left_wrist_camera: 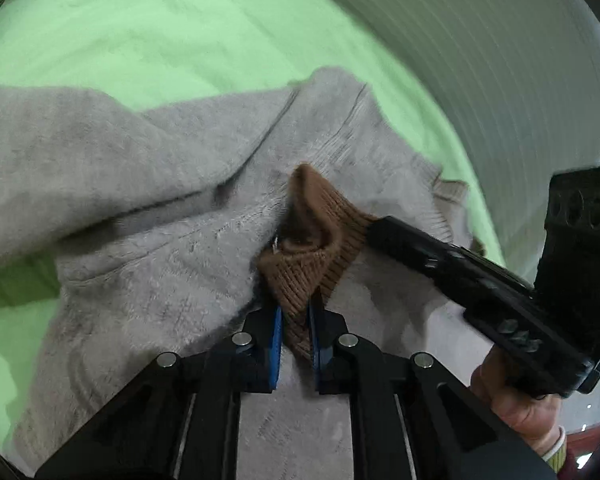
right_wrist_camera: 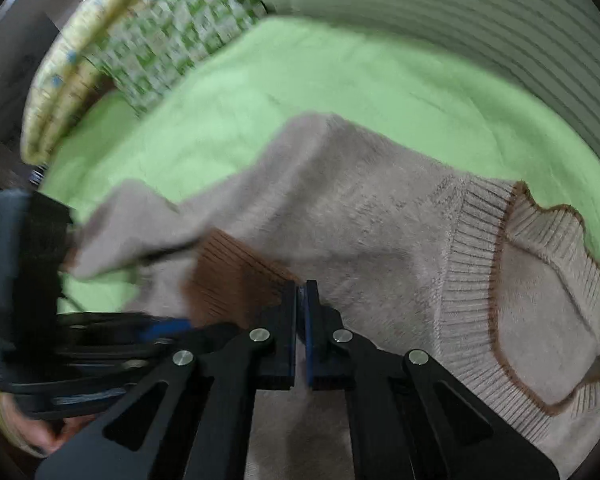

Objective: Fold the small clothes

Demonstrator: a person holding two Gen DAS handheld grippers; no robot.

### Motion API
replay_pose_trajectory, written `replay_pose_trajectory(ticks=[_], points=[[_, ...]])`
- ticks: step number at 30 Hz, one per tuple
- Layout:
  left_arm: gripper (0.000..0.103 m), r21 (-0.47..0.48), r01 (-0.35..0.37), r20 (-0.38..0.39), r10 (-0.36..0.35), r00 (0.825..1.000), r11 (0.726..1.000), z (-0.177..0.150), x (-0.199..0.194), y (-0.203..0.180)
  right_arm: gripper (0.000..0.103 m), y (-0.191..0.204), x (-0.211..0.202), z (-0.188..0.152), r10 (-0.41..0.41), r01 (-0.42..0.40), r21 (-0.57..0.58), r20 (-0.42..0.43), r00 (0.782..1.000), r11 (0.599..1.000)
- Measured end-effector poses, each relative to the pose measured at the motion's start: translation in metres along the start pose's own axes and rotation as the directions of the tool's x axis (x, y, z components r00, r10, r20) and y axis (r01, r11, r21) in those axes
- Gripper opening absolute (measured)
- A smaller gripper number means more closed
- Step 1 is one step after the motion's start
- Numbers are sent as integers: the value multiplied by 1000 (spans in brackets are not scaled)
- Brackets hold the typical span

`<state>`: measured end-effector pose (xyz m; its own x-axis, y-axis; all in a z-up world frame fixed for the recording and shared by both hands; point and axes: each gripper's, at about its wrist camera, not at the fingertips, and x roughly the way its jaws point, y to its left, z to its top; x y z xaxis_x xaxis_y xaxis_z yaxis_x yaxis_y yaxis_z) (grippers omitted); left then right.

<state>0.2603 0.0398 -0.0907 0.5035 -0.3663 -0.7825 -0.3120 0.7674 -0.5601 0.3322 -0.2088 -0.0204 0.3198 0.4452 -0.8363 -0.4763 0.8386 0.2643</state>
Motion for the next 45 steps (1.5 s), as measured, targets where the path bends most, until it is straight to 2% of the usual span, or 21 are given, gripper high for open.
replay_pose_trajectory(ticks=[3, 4, 6, 8, 9, 10, 11, 14, 17, 21, 26, 30, 31, 32, 34, 37, 39, 41, 44, 45], points=[[9, 22, 92, 71, -93, 993, 996, -7, -44, -6, 4, 3, -36, -1, 93, -98, 35, 109, 990, 995], [10, 41, 107, 95, -110, 989, 993, -8, -56, -10, 4, 2, -58, -3, 142, -154, 52, 188, 972, 987], [18, 59, 48, 97, -54, 994, 997, -7, -60, -15, 4, 2, -59, -3, 134, -150, 64, 200, 971, 987], [42, 71, -46, 75, 41, 996, 996, -6, -51, -9, 4, -4, -47, -3, 66, -85, 103, 176, 982, 991], [44, 60, -98, 64, 95, 993, 993, -7, -52, 5, 6, -4, -38, -3, -1, -17, 119, 152, 988, 993], [44, 28, -118, 51, 116, 992, 993, -8, -54, 22, 8, -5, -29, -3, -80, 63, 134, 126, 989, 989], [44, -4, -109, 42, 109, 993, 994, -10, -58, 36, 8, -7, -24, -7, -109, 90, 160, 114, 988, 983], [45, -59, -143, 43, 145, 988, 988, -20, -78, 83, 8, -2, -30, -18, -46, 8, 215, 168, 985, 977], [47, -130, -189, 33, 195, 980, 973, -27, -90, 126, 9, 7, -39, -31, -49, -4, 250, 203, 978, 968], [47, -254, -93, 44, 108, 993, 963, -35, -109, 174, 9, 22, -51, -56, -37, -36, 296, 238, 971, 954], [50, -431, 11, 84, 28, 996, 902, -30, -122, 204, 9, 54, -46, -86, -12, -75, 357, 236, 972, 931], [48, -592, 116, 125, -52, 991, 798, -22, -120, 231, 9, 78, -43, -108, -17, -68, 382, 215, 976, 922], [43, -613, 133, 140, -58, 988, 778, -20, -121, 237, 9, 83, -43, -114, -18, -66, 388, 211, 977, 919], [30, -616, 129, 149, -45, 988, 777, -18, -129, 243, 9, 87, -43, -117, -20, -65, 395, 209, 978, 917], [7, -582, 74, 146, 15, 989, 810, -8, -129, 242, 9, 93, -45, -124, -22, -70, 413, 215, 976, 908], [4, -534, 72, 177, 28, 984, 842, -1, -139, 237, 9, 96, -51, -133, -49, -53, 434, 221, 974, 900], [4, -459, 46, 210, 58, 976, 887, 3, -158, 217, 9, 96, -56, -138, -71, -36, 437, 226, 972, 899], [4, -345, 30, 258, 64, 964, 938, 11, -174, 183, 9, 93, -62, -143, -96, -20, 451, 232, 968, 892], [4, -162, 25, 312, 27, 950, 986, 21, -189, 119, 9, 81, -78, -154, -142, -8, 501, 262, 955, 865], [4, -73, 35, 332, -9, 943, 997, 20, -195, 86, 9, 73, -95, -164, -180, -3, 534, 289, 940, 845]])
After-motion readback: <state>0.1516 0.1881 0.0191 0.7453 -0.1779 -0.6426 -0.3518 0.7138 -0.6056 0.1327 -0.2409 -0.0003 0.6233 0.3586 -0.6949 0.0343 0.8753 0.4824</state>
